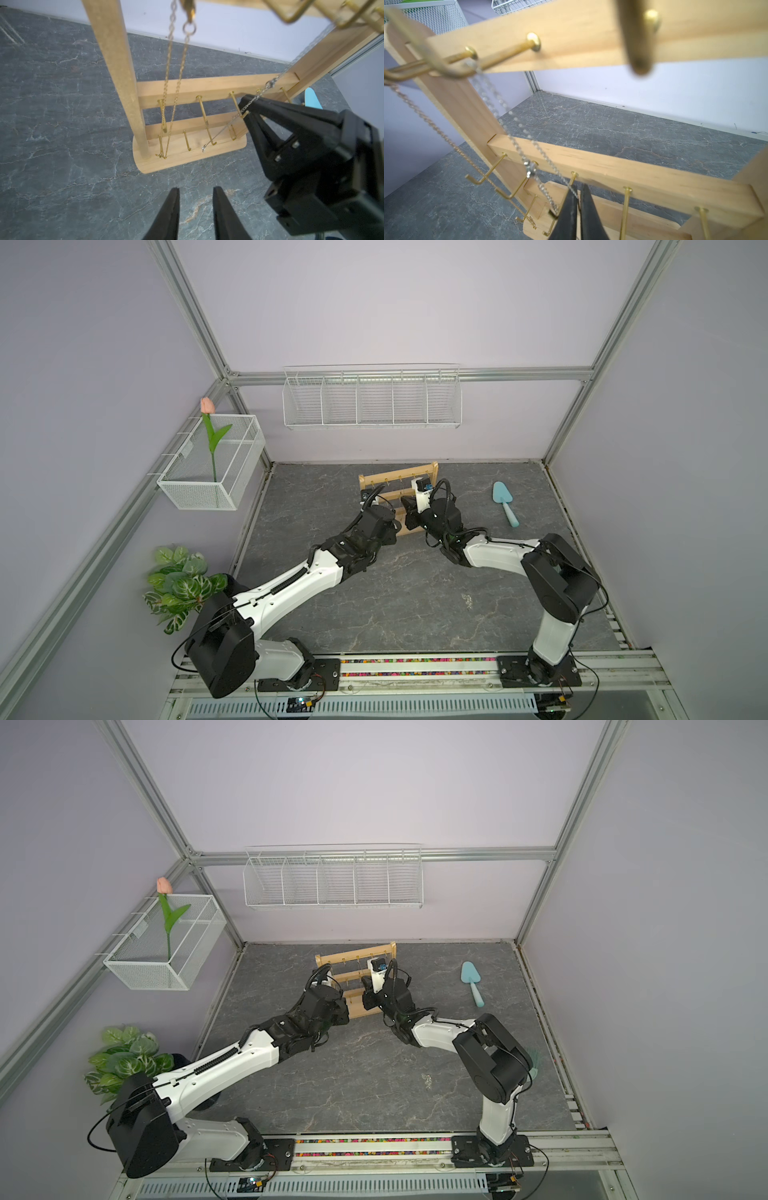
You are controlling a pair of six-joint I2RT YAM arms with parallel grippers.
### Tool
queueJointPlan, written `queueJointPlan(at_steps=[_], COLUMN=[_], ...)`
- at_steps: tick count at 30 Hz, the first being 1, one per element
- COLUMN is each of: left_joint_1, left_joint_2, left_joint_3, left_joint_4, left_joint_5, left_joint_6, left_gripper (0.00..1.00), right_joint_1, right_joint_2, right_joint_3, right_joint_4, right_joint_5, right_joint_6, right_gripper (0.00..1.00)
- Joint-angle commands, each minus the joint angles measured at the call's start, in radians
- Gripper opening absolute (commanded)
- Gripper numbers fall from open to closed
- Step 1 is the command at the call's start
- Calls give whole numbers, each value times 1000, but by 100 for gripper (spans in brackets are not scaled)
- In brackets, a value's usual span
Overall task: Hang the necklace on the jewelry display stand
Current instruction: Hang the necklace on the stand.
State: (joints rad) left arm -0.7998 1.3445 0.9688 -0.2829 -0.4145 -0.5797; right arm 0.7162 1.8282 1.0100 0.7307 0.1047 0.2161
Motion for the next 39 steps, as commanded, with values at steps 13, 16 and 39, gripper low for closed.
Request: queueJointPlan(at_steps=[13,16,39], left_joint_1=[-6,-6,-6], left_joint_2=[-14,-28,-81], left_joint_3=[-13,-6,26], left_joint_4=[-67,-83,-170], left_joint_5=[-92,-114,-101], left_joint_6=[-75,-66,-27], left_gripper=[31,31,33], right_joint_1=[4,3,-11], right_joint_2=[-68,-95,-342], right_joint_3=[-52,-70,-44], right_joint_4=[6,1,-441], right_joint_5=[7,12,-116], right_joint_6=[-21,-25,-13], right_gripper=[25,25,36])
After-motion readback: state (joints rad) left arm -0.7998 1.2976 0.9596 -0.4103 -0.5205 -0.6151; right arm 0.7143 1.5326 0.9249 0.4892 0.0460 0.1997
